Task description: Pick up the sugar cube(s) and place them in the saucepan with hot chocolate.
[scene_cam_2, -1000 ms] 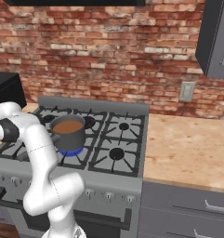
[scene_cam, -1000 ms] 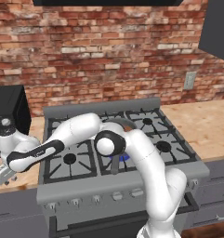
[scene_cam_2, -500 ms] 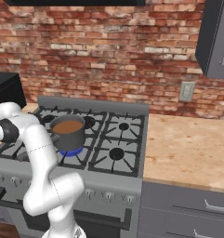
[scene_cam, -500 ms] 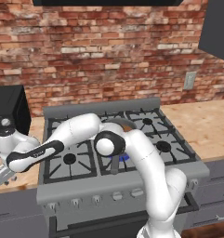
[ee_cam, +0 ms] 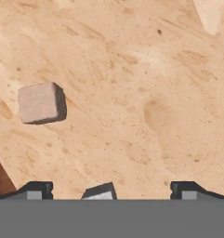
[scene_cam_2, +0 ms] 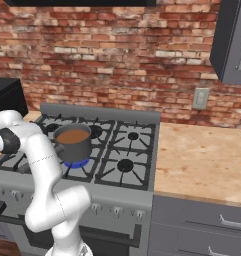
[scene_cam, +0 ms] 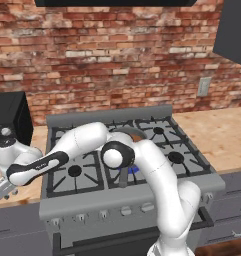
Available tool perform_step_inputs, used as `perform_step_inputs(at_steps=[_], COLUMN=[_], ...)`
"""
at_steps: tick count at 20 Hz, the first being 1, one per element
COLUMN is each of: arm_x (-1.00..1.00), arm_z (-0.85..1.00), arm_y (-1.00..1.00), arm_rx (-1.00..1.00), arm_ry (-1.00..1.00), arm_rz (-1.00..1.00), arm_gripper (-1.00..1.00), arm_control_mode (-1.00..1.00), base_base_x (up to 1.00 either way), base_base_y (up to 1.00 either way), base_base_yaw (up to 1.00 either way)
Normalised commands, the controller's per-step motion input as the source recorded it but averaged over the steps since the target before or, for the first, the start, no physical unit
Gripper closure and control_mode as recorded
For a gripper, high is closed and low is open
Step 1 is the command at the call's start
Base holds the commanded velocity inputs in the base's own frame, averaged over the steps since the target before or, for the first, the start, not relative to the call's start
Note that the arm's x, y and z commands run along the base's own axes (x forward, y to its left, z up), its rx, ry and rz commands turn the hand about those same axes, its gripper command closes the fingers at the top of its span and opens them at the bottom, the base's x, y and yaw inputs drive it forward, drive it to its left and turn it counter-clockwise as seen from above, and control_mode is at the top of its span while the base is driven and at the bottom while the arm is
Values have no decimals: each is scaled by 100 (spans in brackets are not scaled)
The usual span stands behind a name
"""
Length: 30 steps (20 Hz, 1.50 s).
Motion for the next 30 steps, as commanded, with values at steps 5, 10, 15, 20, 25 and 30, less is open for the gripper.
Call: perform_step_inputs(at_steps=[5, 10, 15, 20, 25, 30], arm_x=[-9, -7, -2, -3, 0, 0], arm_z=[-4, 0, -5, -9, -13, -17], arm_y=[0, 0, 0, 0, 0, 0], arm_rx=[0, 0, 0, 0, 0, 1], arm_ry=[0, 0, 0, 0, 0, 0], arm_rz=[0, 0, 0, 0, 0, 0], arm_gripper=[-100, -100, -100, -100, -100, 100], arm_control_mode=[-100, -100, -100, -100, -100, -100], base_base_x=[0, 0, 0, 0, 0, 0], base_base_y=[0, 0, 0, 0, 0, 0], base_base_yaw=[0, 0, 0, 0, 0, 0])
